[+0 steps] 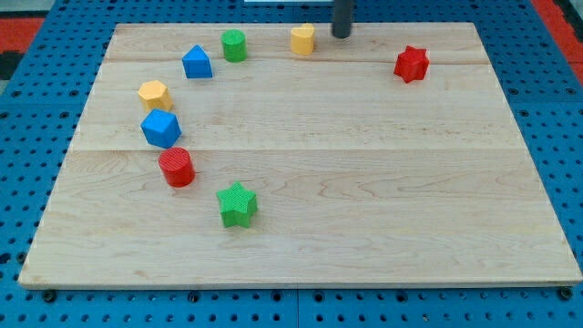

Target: Slide the red star towards the yellow heart

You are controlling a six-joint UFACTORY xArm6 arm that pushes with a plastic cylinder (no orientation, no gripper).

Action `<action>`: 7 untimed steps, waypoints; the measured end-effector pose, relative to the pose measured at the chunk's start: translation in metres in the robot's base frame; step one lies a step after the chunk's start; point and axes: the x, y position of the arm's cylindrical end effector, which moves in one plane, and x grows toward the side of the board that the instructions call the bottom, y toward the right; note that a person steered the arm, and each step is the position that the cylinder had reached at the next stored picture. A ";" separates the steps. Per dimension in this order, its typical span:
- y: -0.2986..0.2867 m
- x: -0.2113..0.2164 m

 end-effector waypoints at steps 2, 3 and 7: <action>0.196 0.081; 0.170 0.127; 0.089 0.082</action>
